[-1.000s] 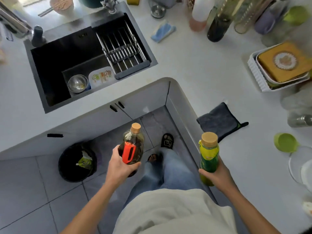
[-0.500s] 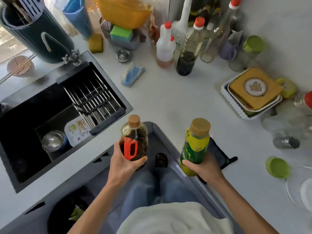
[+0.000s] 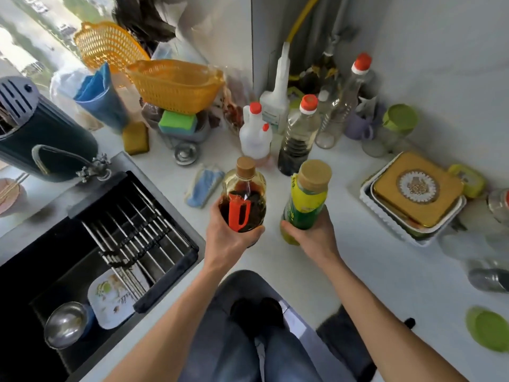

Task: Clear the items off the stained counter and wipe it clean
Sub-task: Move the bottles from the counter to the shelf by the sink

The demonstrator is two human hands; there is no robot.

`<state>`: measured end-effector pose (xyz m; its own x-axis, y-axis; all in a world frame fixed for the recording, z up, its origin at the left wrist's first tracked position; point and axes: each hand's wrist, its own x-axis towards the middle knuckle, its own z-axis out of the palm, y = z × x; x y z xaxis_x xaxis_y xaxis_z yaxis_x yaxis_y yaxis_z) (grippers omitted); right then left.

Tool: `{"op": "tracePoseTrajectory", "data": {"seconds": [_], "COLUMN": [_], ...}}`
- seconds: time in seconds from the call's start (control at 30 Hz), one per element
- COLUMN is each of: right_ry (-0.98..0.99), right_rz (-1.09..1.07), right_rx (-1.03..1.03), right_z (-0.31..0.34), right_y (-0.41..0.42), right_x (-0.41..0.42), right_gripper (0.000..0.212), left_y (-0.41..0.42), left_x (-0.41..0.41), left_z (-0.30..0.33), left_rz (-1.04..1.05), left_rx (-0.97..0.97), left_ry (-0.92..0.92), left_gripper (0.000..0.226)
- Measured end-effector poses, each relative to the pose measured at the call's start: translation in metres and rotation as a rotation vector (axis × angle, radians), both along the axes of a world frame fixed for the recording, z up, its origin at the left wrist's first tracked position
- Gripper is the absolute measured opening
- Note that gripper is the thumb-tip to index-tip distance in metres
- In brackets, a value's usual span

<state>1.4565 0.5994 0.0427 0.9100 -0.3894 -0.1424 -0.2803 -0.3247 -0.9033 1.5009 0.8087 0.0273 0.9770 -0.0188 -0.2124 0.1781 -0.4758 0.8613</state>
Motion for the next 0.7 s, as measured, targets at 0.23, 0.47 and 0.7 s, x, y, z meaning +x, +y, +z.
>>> {"op": "tracePoseTrajectory", "data": {"seconds": [0.23, 0.47, 0.7], "right_ry": [0.011, 0.013, 0.034], "right_rz": [-0.129, -0.159, -0.080], "right_rx": [0.012, -0.018, 0.001], "right_z": [-0.053, -0.071, -0.063], "right_y": [-0.006, -0.005, -0.008], "right_x": [0.058, 0.069, 0.072], "right_gripper": [0.068, 0.065, 0.079], "left_y": [-0.017, -0.027, -0.026], "left_x": [0.060, 0.088, 0.094], "left_z": [-0.034, -0.049, -0.050], "left_rz": [0.003, -0.048, -0.105], "left_rx": [-0.025, -0.089, -0.066], "left_ry": [-0.053, -0.079, -0.055], "left_gripper": [0.100, 0.104, 0.107]}}
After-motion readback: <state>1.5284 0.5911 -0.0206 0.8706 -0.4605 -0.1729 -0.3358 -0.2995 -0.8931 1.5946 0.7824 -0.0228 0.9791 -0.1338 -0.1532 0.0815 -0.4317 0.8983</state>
